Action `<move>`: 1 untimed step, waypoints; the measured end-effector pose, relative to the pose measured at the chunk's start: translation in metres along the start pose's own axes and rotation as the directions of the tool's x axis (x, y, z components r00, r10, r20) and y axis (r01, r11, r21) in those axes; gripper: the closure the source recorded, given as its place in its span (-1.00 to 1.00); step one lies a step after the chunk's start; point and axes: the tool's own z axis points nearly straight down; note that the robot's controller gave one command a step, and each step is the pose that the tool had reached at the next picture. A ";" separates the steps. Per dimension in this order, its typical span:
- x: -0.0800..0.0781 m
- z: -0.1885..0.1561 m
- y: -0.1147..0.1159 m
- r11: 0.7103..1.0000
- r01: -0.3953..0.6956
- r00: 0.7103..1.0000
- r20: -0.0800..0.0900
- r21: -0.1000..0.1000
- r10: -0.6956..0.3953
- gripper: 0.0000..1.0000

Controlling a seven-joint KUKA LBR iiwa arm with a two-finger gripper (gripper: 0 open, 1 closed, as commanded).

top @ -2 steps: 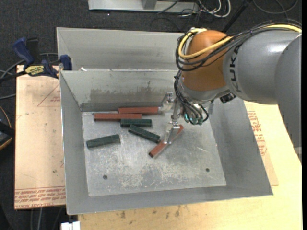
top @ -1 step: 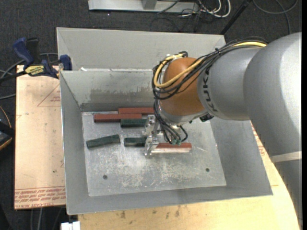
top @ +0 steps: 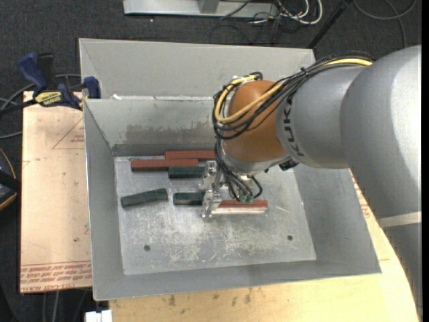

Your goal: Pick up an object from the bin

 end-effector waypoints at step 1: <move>-0.011 -0.163 0.000 1.000 -0.017 1.000 -0.009 0.003 0.017 1.00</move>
Offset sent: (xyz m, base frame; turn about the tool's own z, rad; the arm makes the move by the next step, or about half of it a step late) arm 0.0000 0.0000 0.0000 0.0000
